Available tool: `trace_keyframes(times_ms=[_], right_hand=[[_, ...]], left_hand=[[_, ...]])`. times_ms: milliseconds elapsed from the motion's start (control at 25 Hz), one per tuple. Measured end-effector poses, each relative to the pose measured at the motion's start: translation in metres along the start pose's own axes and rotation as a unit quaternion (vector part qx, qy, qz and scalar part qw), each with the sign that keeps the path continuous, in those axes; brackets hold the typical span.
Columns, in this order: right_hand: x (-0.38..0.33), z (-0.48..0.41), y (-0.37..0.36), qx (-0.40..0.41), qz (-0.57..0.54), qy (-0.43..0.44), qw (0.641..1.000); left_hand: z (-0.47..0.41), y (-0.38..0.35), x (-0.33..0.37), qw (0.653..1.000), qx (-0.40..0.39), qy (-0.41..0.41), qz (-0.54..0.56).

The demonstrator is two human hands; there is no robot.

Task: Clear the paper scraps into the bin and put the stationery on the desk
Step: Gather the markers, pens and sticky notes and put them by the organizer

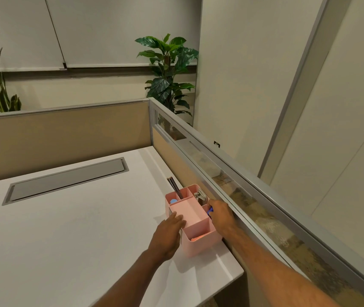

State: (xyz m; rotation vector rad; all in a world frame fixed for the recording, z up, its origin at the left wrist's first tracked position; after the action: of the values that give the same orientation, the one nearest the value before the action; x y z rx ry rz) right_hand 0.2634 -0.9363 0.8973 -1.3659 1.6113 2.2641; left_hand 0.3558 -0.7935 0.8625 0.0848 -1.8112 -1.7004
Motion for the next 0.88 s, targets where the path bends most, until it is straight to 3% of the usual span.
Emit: trace_keyframes(times_ms=[200,480,680,880], right_hand=[[-0.002,0.017,-0.014,-0.047,0.097,0.019,0.994],[-0.03,0.024,-0.003,0.015,0.177,0.087,0.98],[-0.062,0.054,-0.052,-0.017,0.165,0.101,0.981],[-0.117,0.123,-0.126,-0.074,0.189,0.196,0.959]], left_hand=[[-0.001,-0.013,0.001,0.996,-0.036,-0.011,-0.076],[0.015,0.0,-0.02,0.991,0.008,0.029,-0.128],[0.07,0.022,-0.072,0.986,0.034,0.082,-0.139],[0.166,0.046,-0.131,0.974,0.074,0.141,-0.158]])
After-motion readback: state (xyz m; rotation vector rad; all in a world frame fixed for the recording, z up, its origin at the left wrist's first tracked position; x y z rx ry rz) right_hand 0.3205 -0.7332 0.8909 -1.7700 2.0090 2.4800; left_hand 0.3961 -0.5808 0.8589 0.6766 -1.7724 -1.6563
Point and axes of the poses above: each hand's wrist, its own z-axis away from the middle knuckle, its own y-axis out of the back of the hand, x = y × z, the point moved 9 cm from there along -z, towards the middle knuckle, and after that the axes turned 4 degrees about y, right-handed, at the moved point
